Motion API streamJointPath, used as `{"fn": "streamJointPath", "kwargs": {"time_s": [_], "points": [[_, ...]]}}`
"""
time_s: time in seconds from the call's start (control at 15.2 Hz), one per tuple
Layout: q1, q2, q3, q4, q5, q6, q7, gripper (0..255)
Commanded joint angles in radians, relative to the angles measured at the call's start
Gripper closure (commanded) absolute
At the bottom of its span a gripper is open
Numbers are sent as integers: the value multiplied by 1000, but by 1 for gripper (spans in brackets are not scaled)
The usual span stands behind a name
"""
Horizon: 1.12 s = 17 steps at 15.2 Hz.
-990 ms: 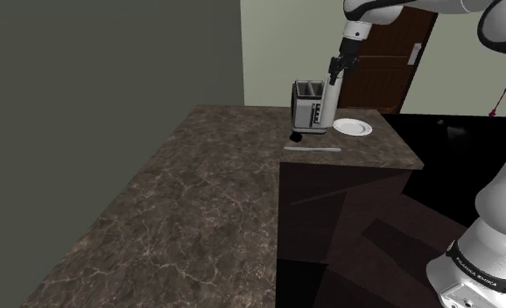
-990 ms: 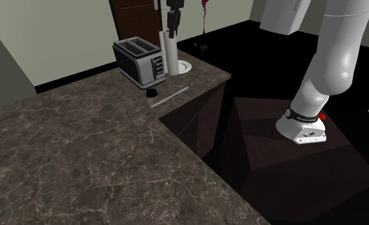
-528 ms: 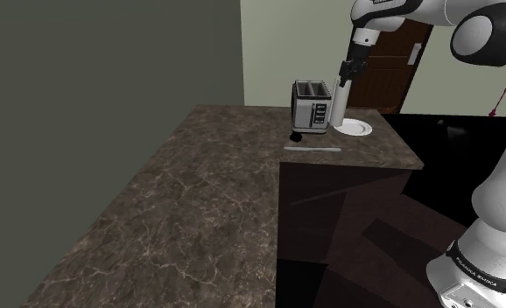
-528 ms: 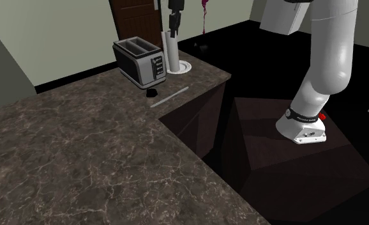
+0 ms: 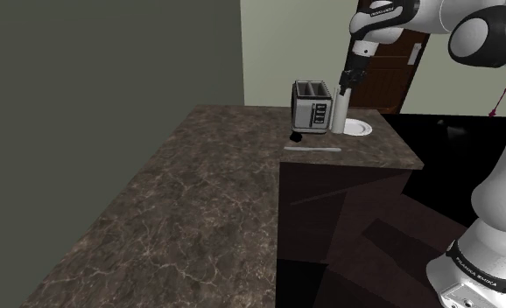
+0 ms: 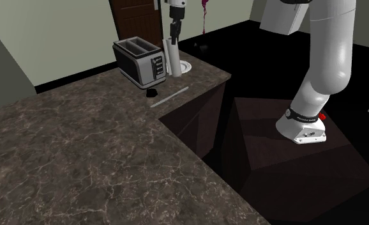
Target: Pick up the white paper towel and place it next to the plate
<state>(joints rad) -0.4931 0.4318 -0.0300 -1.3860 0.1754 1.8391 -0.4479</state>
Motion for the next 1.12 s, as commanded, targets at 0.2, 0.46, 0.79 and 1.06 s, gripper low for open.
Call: {"fn": "streamJointPath", "kwargs": {"time_s": [0.2, 0.46, 0.79, 1.06], "points": [[2, 10, 1, -52, 3, 63, -8, 255], [3, 16, 2, -80, 5, 96, -14, 255], [3, 17, 1, -80, 5, 96, -14, 255], [3, 17, 1, -77, 5, 94, -13, 0]]}}
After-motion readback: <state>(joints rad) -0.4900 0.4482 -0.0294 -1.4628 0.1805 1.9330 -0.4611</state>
